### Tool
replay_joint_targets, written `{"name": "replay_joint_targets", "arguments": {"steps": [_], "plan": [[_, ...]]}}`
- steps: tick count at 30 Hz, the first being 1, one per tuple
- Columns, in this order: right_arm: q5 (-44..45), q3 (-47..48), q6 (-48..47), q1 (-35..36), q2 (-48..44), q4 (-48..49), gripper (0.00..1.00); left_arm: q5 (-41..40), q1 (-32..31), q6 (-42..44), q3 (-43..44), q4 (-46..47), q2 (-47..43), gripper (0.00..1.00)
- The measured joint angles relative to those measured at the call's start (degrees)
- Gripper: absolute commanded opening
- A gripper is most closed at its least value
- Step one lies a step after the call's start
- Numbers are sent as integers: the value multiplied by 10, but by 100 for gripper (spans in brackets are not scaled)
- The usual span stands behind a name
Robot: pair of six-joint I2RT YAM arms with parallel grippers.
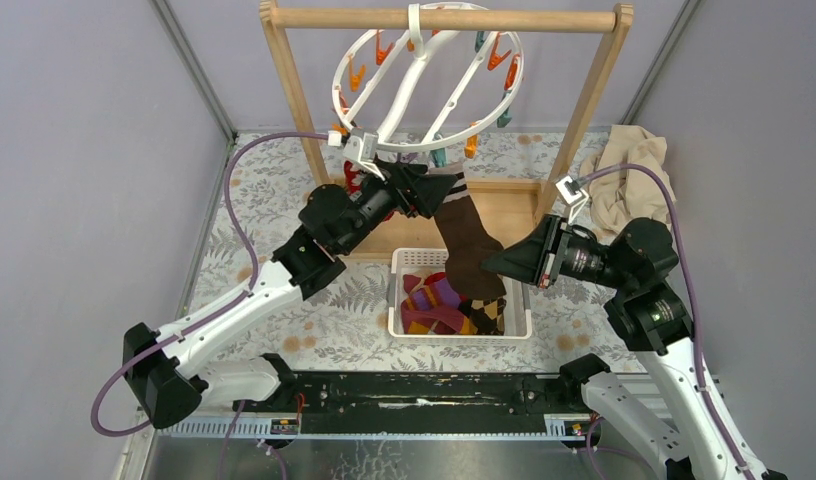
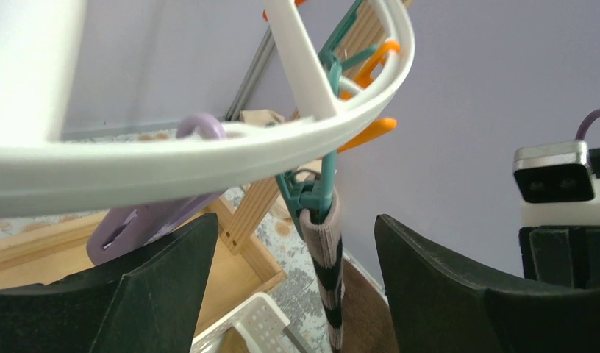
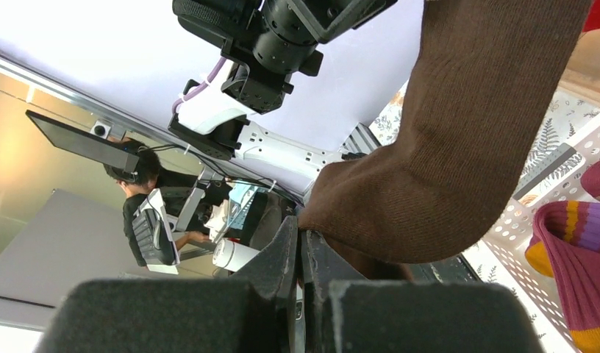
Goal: Remove the socks clipped to the hanger
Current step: Remove the sock from the hanger.
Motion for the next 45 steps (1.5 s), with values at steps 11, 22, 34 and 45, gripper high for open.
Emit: {"name": "replay_joint_targets", "arguments": {"steps": [11, 22, 34, 45], "plan": [[0, 5, -9, 0, -5, -13, 0, 5, 27, -24, 2, 59, 0, 80], [0, 5, -8, 0, -10, -13, 0, 5, 38, -42, 3, 93, 24, 74], [-1, -8, -5, 0, -14, -8, 0, 5, 40, -57, 3, 117, 30, 66], [-1, -26, 0, 0, -19, -1, 0, 3, 40, -70, -6, 152, 24, 52]]}}
